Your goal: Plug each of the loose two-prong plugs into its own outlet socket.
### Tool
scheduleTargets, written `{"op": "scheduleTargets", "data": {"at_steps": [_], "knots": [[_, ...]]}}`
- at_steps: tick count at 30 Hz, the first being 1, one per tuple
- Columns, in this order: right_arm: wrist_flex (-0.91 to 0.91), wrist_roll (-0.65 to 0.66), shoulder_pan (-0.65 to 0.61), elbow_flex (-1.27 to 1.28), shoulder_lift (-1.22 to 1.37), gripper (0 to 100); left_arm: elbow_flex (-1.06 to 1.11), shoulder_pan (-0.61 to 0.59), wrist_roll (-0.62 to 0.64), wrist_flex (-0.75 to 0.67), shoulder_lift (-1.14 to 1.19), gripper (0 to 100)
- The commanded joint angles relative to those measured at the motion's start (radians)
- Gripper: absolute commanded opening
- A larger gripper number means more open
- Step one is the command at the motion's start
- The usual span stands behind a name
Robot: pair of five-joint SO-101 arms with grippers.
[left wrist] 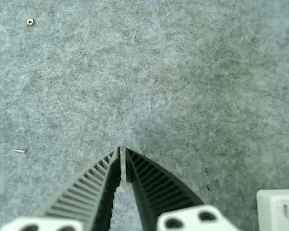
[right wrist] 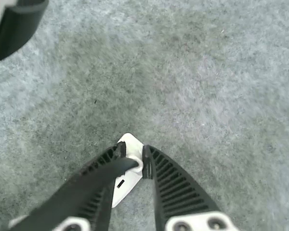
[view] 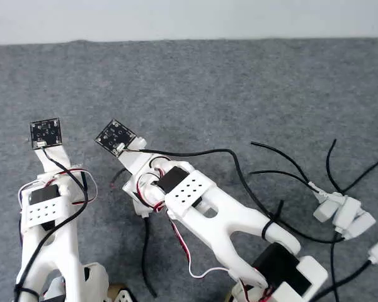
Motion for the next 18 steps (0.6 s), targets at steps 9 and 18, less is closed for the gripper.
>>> {"op": "scheduleTargets", "data": {"at_steps": [9, 18], "knots": [[0.010, -0.008, -0.007, 0.015, 0.021, 0.8, -0.048, -0.008, 0.008, -0.025, -0.020, 1], [0.054, -0.005, -0.007, -0.014, 0.133, 0.8, -0.048, -0.008, 0.008, -0.025, -0.020, 1]]}}
